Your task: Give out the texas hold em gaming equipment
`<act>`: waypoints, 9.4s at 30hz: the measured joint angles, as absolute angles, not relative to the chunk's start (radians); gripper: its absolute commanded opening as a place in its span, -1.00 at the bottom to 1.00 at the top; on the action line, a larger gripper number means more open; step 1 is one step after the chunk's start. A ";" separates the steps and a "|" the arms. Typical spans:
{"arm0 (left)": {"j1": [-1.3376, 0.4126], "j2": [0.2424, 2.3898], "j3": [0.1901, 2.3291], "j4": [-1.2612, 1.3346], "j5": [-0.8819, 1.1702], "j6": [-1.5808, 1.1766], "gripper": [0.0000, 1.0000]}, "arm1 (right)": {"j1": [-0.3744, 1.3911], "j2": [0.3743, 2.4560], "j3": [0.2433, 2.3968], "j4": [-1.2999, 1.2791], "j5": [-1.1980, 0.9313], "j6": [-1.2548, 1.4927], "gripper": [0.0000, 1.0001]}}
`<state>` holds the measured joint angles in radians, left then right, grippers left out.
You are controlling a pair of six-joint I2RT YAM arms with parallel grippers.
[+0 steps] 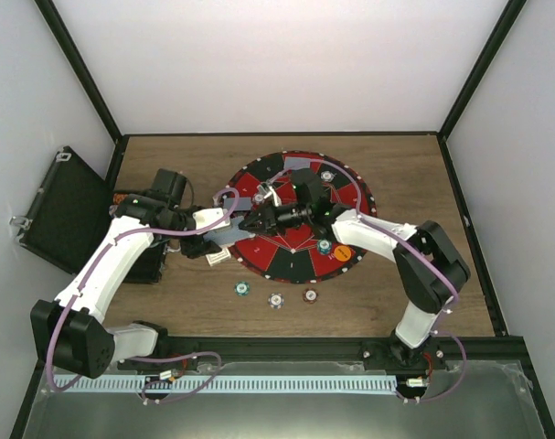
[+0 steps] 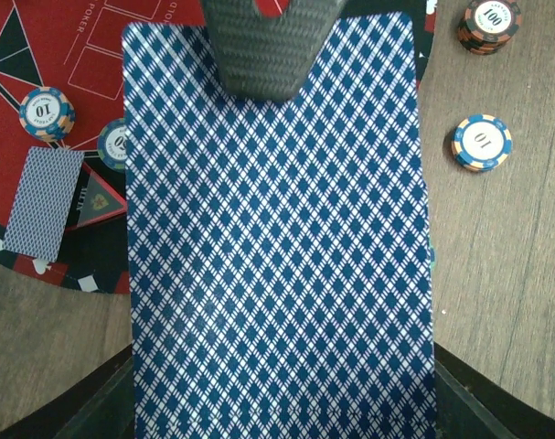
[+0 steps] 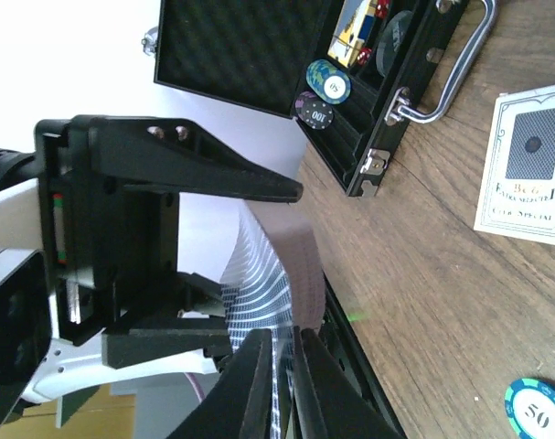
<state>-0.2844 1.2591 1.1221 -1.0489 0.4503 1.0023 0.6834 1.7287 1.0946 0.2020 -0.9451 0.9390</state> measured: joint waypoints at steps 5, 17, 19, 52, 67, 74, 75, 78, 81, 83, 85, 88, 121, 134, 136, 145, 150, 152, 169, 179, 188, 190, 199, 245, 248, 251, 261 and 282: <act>-0.284 1.259 1.122 -1.045 0.452 1.002 -0.92 | 0.678 1.685 1.087 0.176 -0.933 0.933 -0.99; -0.290 1.259 1.122 -1.035 0.436 1.002 -0.92 | 0.532 1.571 0.987 0.099 -0.949 0.903 -0.99; -0.290 1.259 1.122 -1.035 0.433 1.003 -0.92 | 0.482 1.534 0.958 0.069 -0.954 0.878 -0.99; -0.290 1.259 1.122 -1.035 0.430 1.007 -0.92 | 0.077 1.378 0.607 -0.289 -0.753 0.558 -0.92; -0.290 1.259 1.122 -1.035 0.431 1.011 -0.92 | 0.077 1.416 0.600 -0.322 -0.648 0.550 -0.17; -0.290 1.259 1.122 -1.035 0.432 1.014 -0.92 | 0.141 1.368 0.677 -0.377 -0.583 0.576 0.32; -0.290 1.259 1.122 -1.035 0.432 1.014 -0.92 | 0.174 1.363 0.701 -0.377 -0.575 0.585 0.40; -0.290 1.259 1.122 -1.035 0.436 1.014 -0.92 | 0.324 1.361 0.797 -0.358 -0.576 0.629 0.56; -0.290 1.259 1.122 -1.035 0.439 1.014 -0.91 | 0.465 1.377 0.883 -0.305 -0.609 0.686 0.66; -0.290 1.259 1.122 -1.035 0.442 1.014 -0.92 | 0.550 1.417 0.947 -0.241 -0.653 0.728 0.67; -0.290 1.259 1.122 -1.035 0.443 1.014 -0.92 | 0.610 1.467 0.994 -0.179 -0.693 0.767 0.67; -0.290 1.259 1.122 -1.035 0.447 1.014 -0.92 | 0.670 1.549 1.042 -0.101 -0.745 0.819 0.66; -0.290 1.253 1.127 -1.043 0.450 1.014 -0.92 | 0.777 1.898 1.261 0.128 -0.922 0.986 0.40; -0.292 1.255 1.128 -1.056 0.450 1.014 -0.91 | 0.750 1.894 1.214 0.197 -0.978 0.977 0.09; -0.292 1.255 1.128 -1.056 0.450 1.014 -0.92 | 0.742 1.881 1.199 0.201 -0.982 0.973 0.08; -0.292 1.255 1.129 -1.058 0.438 1.014 -0.92 | 0.710 1.844 1.168 0.176 -0.980 0.937 0.01; -0.292 1.255 1.129 -1.061 0.432 1.014 -0.92 | 0.706 1.837 1.168 0.152 -0.974 0.918 0.02; -0.292 1.255 1.129 -1.063 0.431 1.014 -0.92 | 0.706 1.833 1.168 0.142 -0.970 0.913 -0.02; -0.292 1.255 1.129 -1.056 0.430 1.015 -0.92 | 0.692 1.749 1.156 0.090 -0.938 0.917 -0.95; -0.292 1.254 1.127 -1.040 0.423 1.017 -0.92 | 0.651 1.685 1.122 0.070 -0.935 0.918 -0.99; -0.289 1.254 1.108 -1.034 0.389 1.023 -0.92 | 0.489 1.658 1.112 0.027 -0.958 0.888 -0.99; -0.288 1.254 1.108 -1.034 0.389 1.023 -0.92 | 0.447 1.666 1.114 0.020 -0.962 0.877 -0.99; -0.288 1.254 1.109 -1.036 0.406 1.021 -0.92 | 0.436 2.029 1.444 -0.059 -0.940 0.826 -0.99; -0.288 1.237 1.126 -1.066 0.427 1.005 -0.91 | 0.604 1.776 1.272 -0.100 -0.767 0.775 0.58; -0.288 1.237 1.131 -1.067 0.429 1.003 -0.91 | 0.641 1.760 1.196 -0.046 -0.805 0.809 0.59; -0.288 1.238 1.139 -1.065 0.429 1.001 -0.91 | 0.675 1.757 1.173 -0.004 -0.830 0.834 0.59; -0.288 1.241 1.144 -1.065 0.431 1.000 -0.91 | 0.749 1.756 1.173 0.121 -0.890 0.885 0.59; -0.288 1.241 1.145 -1.065 0.434 0.999 -0.91 | 0.797 1.919 1.264 0.198 -0.936 0.952 0.41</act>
<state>-0.2878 1.2407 1.1446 -1.0649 0.4335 0.9989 0.7967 1.9186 1.2636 0.1982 -0.9363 0.9524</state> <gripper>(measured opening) 0.645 0.714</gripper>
